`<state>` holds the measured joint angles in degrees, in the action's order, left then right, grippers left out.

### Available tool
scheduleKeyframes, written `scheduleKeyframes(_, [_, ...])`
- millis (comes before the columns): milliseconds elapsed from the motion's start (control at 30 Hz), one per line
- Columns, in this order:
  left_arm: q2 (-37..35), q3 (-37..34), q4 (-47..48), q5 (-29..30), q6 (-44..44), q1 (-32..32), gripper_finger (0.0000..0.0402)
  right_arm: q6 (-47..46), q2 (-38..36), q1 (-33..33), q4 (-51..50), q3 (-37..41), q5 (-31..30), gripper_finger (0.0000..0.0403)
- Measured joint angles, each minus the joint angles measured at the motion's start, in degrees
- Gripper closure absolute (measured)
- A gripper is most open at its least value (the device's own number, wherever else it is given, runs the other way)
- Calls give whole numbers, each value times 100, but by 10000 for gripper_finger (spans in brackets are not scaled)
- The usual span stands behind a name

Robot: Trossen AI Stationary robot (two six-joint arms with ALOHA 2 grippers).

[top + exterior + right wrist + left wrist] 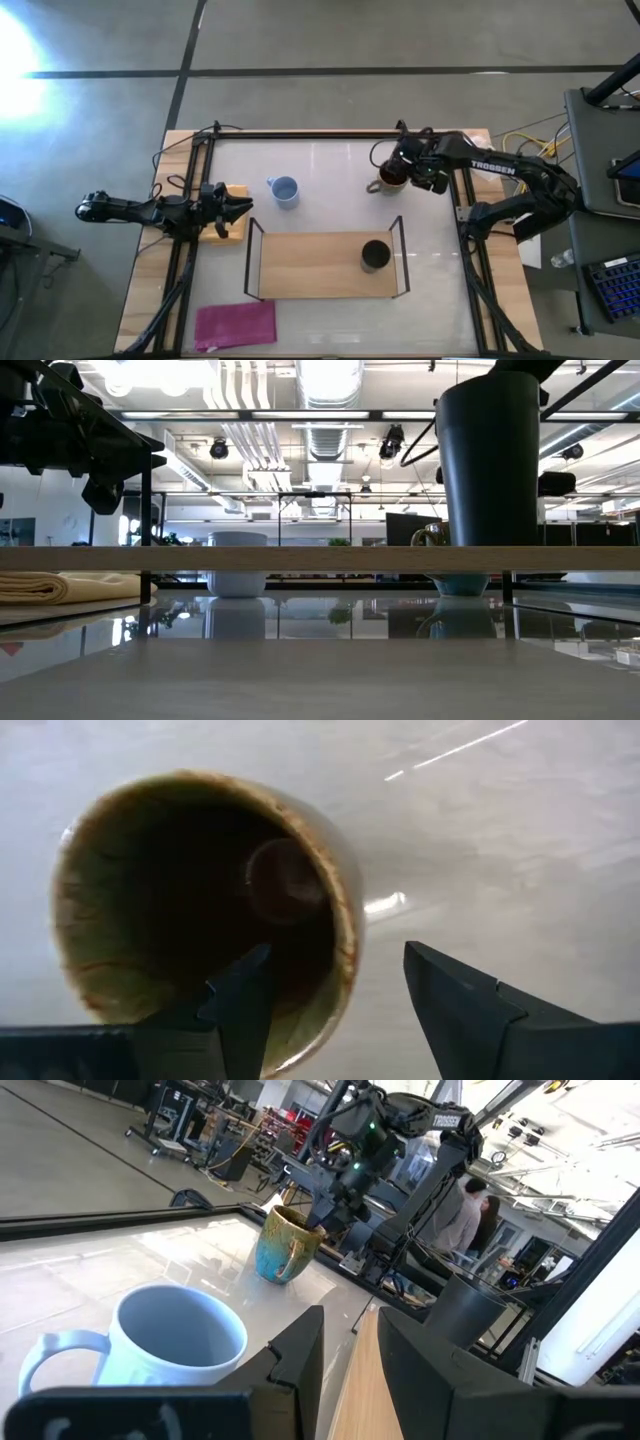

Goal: Stack small to large cups/mugs on shelf
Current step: Put the brown mug on the shelf

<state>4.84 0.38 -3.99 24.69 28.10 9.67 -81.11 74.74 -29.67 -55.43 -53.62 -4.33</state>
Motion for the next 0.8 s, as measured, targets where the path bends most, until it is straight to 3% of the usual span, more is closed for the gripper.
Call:
scheduleKeyframes(300, [0,0,0,0,-2,2,317,12,35,-7,121,189,-180,201])
scheduleKeyframes(800, [0,0,0,2,-2,0,317,-66,34,-7,696,526,-438,278])
